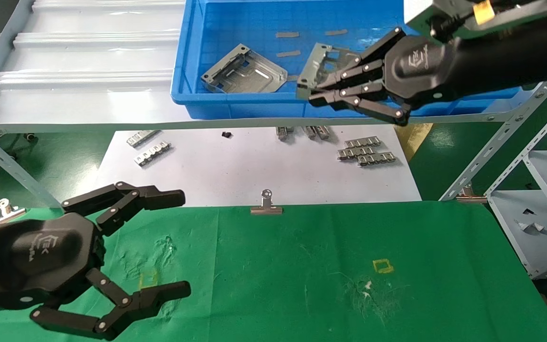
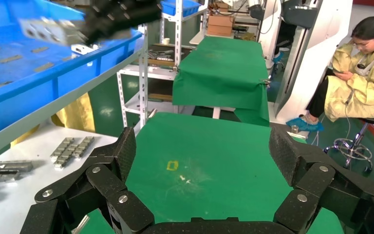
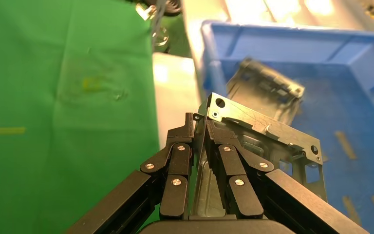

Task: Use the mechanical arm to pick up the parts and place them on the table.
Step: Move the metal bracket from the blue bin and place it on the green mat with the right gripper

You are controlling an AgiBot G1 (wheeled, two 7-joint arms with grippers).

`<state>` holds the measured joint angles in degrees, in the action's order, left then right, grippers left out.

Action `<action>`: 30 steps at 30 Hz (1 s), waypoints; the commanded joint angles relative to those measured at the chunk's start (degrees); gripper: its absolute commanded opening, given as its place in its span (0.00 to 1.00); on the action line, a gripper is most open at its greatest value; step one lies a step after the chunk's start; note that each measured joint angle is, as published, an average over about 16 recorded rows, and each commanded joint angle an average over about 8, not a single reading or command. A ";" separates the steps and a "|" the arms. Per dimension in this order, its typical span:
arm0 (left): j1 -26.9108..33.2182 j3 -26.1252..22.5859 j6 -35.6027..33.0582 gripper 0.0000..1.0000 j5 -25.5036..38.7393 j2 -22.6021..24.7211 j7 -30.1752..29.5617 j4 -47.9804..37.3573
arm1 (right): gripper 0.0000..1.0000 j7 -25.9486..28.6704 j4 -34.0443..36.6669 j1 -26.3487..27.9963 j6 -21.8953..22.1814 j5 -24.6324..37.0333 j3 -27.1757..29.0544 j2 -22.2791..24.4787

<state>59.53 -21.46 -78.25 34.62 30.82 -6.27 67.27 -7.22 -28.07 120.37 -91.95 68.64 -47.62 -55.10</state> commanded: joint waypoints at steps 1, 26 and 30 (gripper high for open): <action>0.00 0.00 0.00 1.00 0.00 0.00 0.00 0.00 | 0.00 0.04 -4.10 -1.00 -0.27 -1.69 -1.87 1.76; 0.00 0.00 0.00 1.00 0.00 0.00 0.00 0.00 | 0.00 -10.28 -18.61 -13.08 5.95 -3.56 -26.96 10.98; 0.00 0.00 0.00 1.00 0.00 0.00 0.00 0.00 | 0.00 -15.34 -15.18 -15.15 8.97 -1.95 -27.37 8.61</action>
<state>59.53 -21.46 -78.25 34.62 30.82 -6.27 67.27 -22.71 -43.54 105.47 -82.97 66.66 -74.89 -46.34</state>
